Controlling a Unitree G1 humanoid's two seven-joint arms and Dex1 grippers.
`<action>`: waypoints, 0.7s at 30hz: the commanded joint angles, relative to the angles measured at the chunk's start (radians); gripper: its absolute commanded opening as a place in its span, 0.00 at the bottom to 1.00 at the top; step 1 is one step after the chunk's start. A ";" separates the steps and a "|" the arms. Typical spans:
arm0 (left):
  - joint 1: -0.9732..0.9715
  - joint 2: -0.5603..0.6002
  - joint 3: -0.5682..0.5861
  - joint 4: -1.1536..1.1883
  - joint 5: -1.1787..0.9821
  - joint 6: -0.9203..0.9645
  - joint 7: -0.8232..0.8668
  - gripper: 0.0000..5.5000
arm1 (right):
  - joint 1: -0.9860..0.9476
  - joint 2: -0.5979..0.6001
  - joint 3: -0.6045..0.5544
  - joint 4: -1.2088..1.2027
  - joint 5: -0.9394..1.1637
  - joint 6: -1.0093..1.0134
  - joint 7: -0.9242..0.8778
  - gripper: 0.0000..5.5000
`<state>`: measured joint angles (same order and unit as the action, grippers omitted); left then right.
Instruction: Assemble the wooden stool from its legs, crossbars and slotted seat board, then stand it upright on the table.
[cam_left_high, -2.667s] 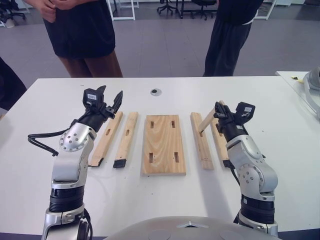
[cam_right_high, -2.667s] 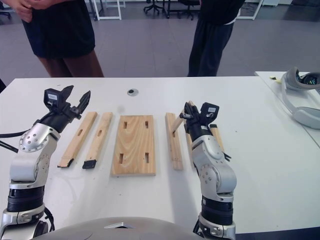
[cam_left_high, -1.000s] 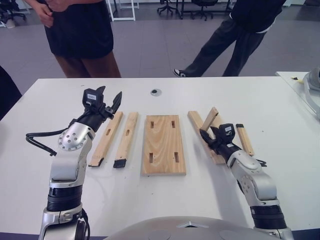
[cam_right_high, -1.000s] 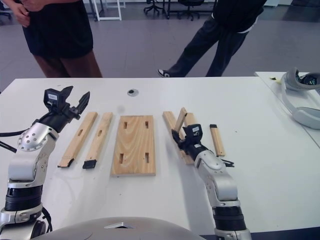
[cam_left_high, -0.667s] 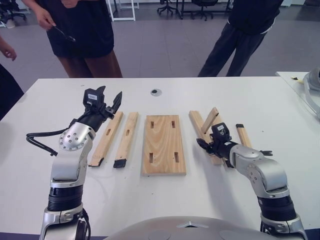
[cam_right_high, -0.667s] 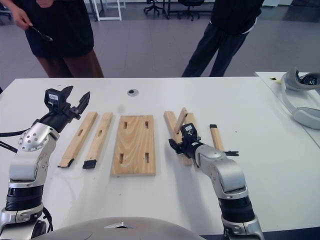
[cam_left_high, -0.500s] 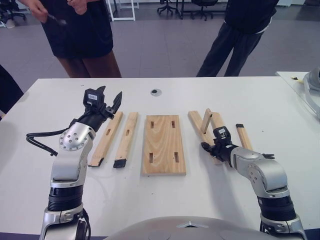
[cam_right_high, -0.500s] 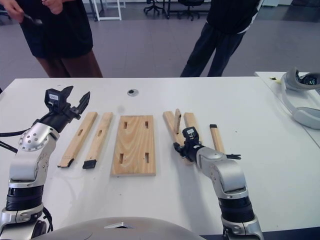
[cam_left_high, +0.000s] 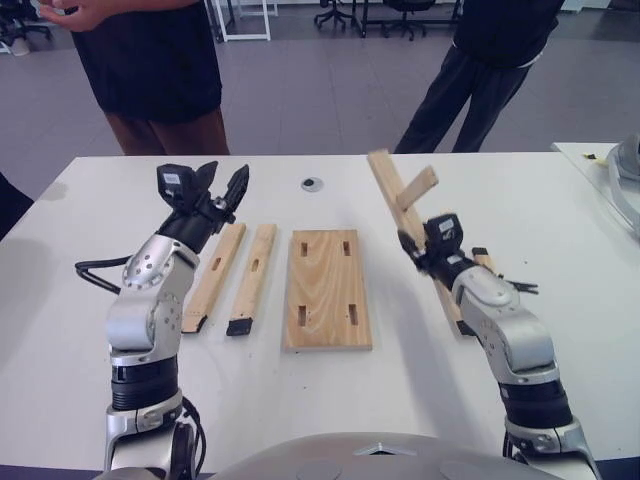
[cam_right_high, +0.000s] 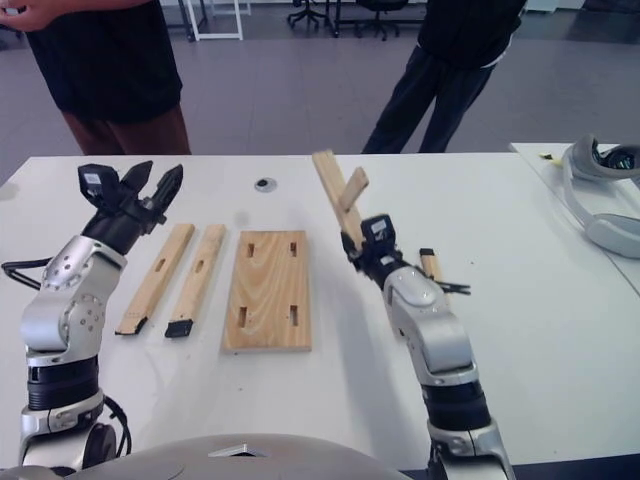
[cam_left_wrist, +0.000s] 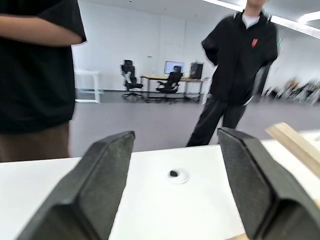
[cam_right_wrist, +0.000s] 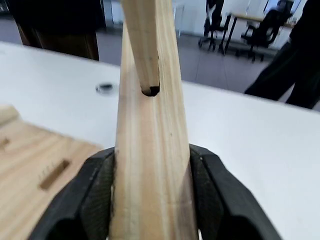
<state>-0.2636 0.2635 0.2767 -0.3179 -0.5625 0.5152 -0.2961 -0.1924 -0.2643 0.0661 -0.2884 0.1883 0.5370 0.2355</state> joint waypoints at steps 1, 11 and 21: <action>-0.072 -0.056 0.066 -0.007 -0.271 0.143 0.029 0.55 | -0.130 -0.001 0.078 0.036 0.029 -0.126 0.172 0.37; -0.111 -0.074 0.081 -0.043 -0.674 0.267 0.127 0.55 | -0.211 0.019 0.187 -0.027 0.080 -0.191 0.380 0.37; -0.063 -0.064 0.124 -0.046 -0.701 0.178 0.195 0.28 | -0.175 -0.016 0.195 -0.022 0.075 -0.181 0.402 0.37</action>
<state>-0.3413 0.1840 0.3967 -0.3648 -1.2651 0.7081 -0.1184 -0.3773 -0.2709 0.2586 -0.2950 0.2678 0.3566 0.6274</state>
